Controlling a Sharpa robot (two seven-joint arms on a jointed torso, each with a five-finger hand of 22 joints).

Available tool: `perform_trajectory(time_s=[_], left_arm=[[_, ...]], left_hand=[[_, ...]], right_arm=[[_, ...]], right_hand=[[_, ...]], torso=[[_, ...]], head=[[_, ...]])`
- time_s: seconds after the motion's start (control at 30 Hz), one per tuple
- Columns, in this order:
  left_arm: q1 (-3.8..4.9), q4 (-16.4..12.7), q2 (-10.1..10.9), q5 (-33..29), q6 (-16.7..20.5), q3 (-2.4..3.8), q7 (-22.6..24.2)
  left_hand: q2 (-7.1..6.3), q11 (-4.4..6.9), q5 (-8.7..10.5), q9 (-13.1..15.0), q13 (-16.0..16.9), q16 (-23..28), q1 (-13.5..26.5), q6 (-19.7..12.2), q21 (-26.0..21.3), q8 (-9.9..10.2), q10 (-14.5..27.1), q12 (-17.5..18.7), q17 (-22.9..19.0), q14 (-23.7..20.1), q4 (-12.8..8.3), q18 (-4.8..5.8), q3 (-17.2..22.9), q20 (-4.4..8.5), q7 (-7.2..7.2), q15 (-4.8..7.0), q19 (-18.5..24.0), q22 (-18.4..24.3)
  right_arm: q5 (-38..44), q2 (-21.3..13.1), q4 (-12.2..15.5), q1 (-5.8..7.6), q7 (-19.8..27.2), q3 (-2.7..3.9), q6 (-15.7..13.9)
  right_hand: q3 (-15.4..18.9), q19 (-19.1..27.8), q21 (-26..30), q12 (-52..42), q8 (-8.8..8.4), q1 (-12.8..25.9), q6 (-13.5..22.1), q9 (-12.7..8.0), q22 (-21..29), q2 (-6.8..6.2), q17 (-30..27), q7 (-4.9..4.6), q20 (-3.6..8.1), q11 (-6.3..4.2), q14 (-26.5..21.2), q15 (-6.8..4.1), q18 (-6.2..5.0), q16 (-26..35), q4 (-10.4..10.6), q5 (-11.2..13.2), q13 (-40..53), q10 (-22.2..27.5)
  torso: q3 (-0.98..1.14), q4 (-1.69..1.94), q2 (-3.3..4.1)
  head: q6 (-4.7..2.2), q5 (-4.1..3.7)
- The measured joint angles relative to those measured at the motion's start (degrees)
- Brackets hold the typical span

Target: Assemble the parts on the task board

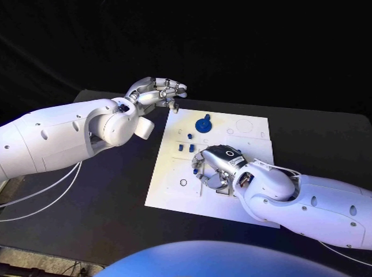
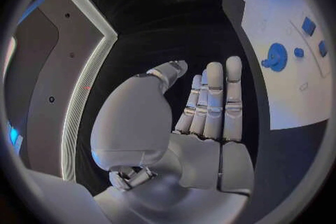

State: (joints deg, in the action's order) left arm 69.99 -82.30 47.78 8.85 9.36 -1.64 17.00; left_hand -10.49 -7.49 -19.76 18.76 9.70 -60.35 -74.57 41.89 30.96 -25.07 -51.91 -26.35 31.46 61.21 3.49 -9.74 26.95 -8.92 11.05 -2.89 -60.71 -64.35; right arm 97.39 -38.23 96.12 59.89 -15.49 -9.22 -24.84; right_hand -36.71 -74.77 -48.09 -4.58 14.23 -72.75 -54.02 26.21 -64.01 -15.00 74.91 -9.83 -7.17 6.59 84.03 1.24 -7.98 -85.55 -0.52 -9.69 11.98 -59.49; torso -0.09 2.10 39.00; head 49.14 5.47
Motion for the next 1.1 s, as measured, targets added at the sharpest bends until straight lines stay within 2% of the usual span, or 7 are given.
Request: perform_trajectory(time_s=[0.27,0.53,0.6,0.63,0.73,0.87,1.1], left_arm=[[0.00,0.14,0.12,0.01,-0.11,0.00,-0.12],[0.00,0.21,0.22,0.03,-0.23,-0.01,-0.23],[0.00,0.20,0.24,0.03,-0.27,-0.01,-0.25],[0.00,0.20,0.25,0.03,-0.28,-0.01,-0.27],[0.00,0.19,0.27,0.03,-0.33,-0.01,-0.30],[-0.01,0.19,0.29,0.04,-0.40,-0.02,-0.34],[-0.01,0.19,0.29,0.06,-0.51,-0.04,-0.40]], left_hand=[[0.00,0.00,0.00,0.00,0.00,0.00,0.00,0.00,0.00,0.00,0.00,0.00,-0.02,0.00,0.00,0.00,0.00,0.00,0.00,0.00,0.00,0.00],[0.00,0.00,0.00,0.00,0.01,0.00,0.00,0.00,0.00,0.00,0.00,0.00,-0.05,0.00,0.00,0.00,0.00,0.00,0.00,0.00,0.00,0.00],[0.00,0.00,0.00,0.00,0.01,0.00,0.00,0.00,0.00,0.00,0.00,0.00,-0.05,0.00,0.00,0.00,0.00,0.00,0.00,0.00,0.00,0.00],[0.00,0.00,0.00,0.00,0.01,0.00,0.00,0.00,0.00,0.00,0.00,0.00,-0.05,0.00,0.00,0.00,0.00,0.00,0.00,0.00,0.00,0.00],[0.00,0.00,0.00,0.00,0.01,0.00,0.00,0.00,0.00,0.00,0.00,0.00,-0.04,0.00,0.00,0.00,0.00,0.00,0.00,0.00,0.00,0.00],[0.00,0.00,0.00,0.00,0.01,0.00,0.00,0.00,0.00,0.00,0.00,0.00,-0.04,0.00,0.00,0.00,0.00,0.00,0.00,0.00,0.00,0.00],[0.00,0.21,0.00,0.00,-0.05,0.00,0.00,0.00,0.00,0.01,0.20,0.00,-0.12,0.00,0.00,0.00,0.00,0.00,0.00,0.00,0.00,0.09]], right_arm=[[-0.10,-4.23,3.91,1.30,-0.05,0.28,-1.67],[-2.65,-10.52,6.37,5.88,-0.37,0.82,-1.12],[-3.93,-12.23,6.20,7.32,-0.52,1.00,0.32],[-4.43,-12.87,6.01,7.79,-0.59,1.07,1.11],[-5.83,-14.34,5.22,8.57,-0.81,1.07,4.01],[-6.78,-15.05,4.47,8.93,-0.97,0.99,7.14],[-7.00,-14.99,3.64,9.14,-1.05,0.97,10.21]], right_hand=[[1.48,0.00,0.06,-0.39,-0.06,-0.02,0.00,-0.39,-0.06,-0.02,0.00,0.00,0.00,-0.14,0.00,0.00,0.00,0.23,0.11,-0.64,-0.24,0.14],[3.82,-0.48,-0.82,-1.27,-0.79,0.19,-0.21,-1.06,-0.59,-0.22,0.00,0.20,0.03,-0.14,0.00,0.00,0.00,0.23,0.62,-0.38,-0.62,0.14],[8.98,-0.48,-0.39,-1.57,-1.57,0.33,0.22,-1.78,-0.18,-0.26,0.00,0.62,0.03,-0.38,0.00,0.00,0.00,0.23,1.53,-2.70,-1.08,0.80],[16.96,-0.45,0.83,-1.93,-2.09,-0.87,0.63,-2.46,0.45,1.07,0.00,1.04,0.05,-0.18,0.00,0.00,0.00,0.40,2.45,-4.44,-1.50,1.73],[32.56,0.30,3.20,-2.86,-3.23,-7.54,1.53,-4.44,1.56,3.76,0.00,1.54,-0.30,0.11,-0.01,0.40,0.00,0.89,10.09,-5.65,-2.72,3.99],[35.74,0.30,3.61,-3.79,-3.23,-12.21,1.71,-5.53,1.66,3.09,0.00,1.36,-0.30,0.17,-0.01,0.40,0.00,0.89,16.46,-5.64,-3.44,4.54],[35.49,0.27,2.71,-4.56,-3.23,-14.19,1.71,-5.88,0.89,4.17,0.00,1.36,-0.27,0.17,-0.01,0.40,0.00,0.89,17.16,-5.36,-3.61,4.53]], torso=[[0.02,-0.04,-0.01],[0.00,-0.04,-0.04],[-0.03,-0.03,-0.06],[-0.04,-0.03,-0.07],[-0.07,-0.04,-0.06],[-0.04,-0.03,-0.04],[0.00,0.04,0.03]], head=[[-0.40,-0.45],[-0.91,-1.44],[-0.99,-1.69],[-1.03,-1.78],[-1.22,-1.99],[-1.43,-2.10],[-1.66,-2.30]])
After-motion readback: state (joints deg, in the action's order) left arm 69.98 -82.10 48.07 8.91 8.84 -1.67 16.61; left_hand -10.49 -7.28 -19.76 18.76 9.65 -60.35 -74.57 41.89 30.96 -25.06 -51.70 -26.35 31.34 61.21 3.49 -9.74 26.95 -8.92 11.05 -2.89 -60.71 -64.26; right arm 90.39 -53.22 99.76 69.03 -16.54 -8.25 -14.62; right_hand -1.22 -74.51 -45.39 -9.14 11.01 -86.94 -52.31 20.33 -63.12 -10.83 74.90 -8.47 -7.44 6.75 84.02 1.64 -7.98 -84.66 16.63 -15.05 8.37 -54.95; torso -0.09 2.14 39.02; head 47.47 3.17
